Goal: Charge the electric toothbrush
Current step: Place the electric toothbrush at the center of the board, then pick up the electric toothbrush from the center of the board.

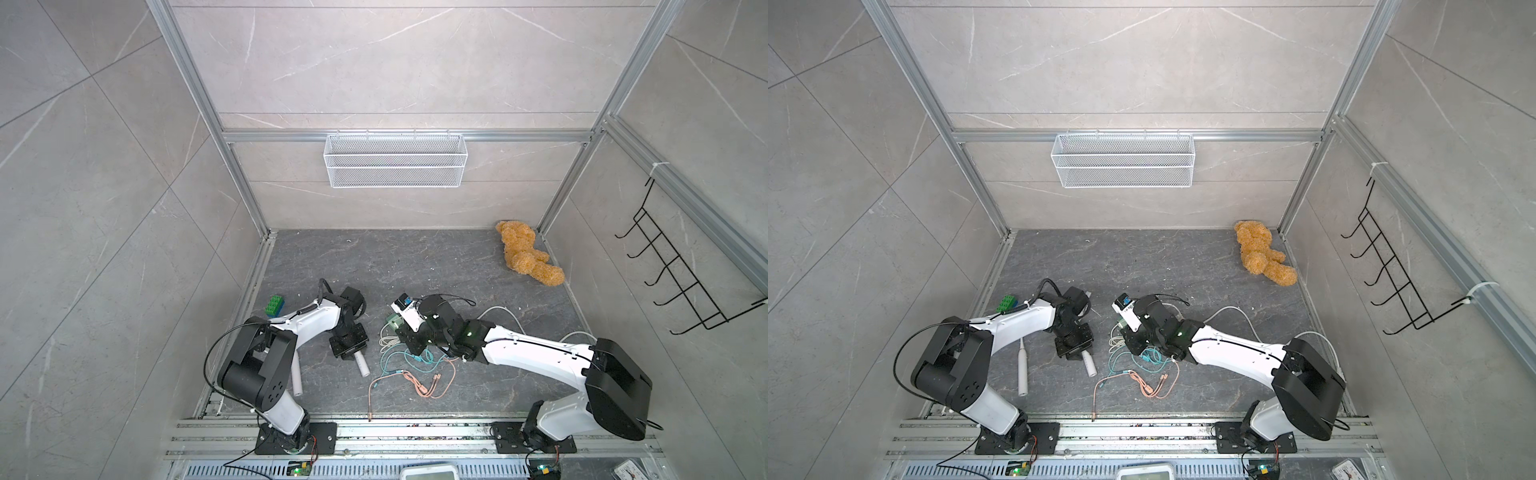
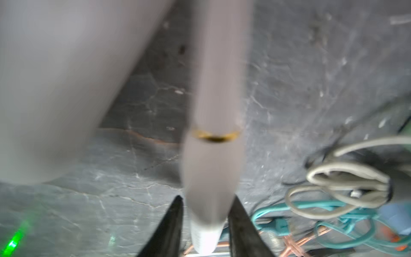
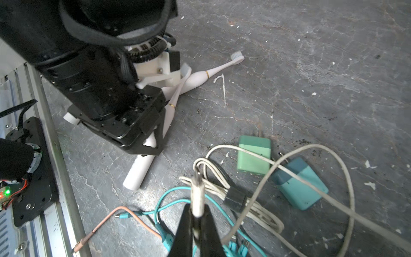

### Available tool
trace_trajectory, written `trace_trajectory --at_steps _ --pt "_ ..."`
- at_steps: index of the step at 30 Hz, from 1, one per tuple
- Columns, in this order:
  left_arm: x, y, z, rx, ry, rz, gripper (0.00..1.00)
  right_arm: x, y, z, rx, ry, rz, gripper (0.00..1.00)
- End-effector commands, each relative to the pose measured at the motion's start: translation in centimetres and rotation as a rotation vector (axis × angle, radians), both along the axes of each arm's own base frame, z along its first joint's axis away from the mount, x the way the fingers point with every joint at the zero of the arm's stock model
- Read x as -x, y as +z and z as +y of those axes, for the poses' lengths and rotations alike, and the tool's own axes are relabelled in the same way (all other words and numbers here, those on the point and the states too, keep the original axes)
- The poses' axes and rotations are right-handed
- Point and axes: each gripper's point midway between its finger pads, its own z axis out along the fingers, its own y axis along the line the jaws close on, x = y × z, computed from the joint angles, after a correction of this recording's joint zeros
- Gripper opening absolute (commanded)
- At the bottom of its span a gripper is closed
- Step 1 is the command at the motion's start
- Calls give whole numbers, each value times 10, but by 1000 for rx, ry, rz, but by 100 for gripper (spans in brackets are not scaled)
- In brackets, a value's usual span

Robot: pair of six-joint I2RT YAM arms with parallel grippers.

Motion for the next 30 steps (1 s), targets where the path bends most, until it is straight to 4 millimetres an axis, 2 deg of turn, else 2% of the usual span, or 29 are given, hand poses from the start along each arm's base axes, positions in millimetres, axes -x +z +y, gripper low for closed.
trace_trajectory --at_steps 1,2,10,17,22,24,30 --pt "8 -1 3 -40 -39 35 57 11 -1 -2 28 35 -8 0" --pt "8 -2 1 -41 -45 39 68 12 -1 -2 29 35 -8 0" --pt "10 -8 -1 -57 -43 22 69 16 1 -6 38 30 -25 0" --pt "13 -21 -7 -38 -29 32 61 21 3 -8 47 33 -31 0" --pt "8 -24 -14 -38 -30 14 56 24 6 -10 59 33 -54 0" --pt "4 -26 -18 -37 -36 3 50 29 5 -8 66 53 -55 0" --pt "3 -34 -23 -24 -41 13 44 50 -6 -3 102 124 -27 0"
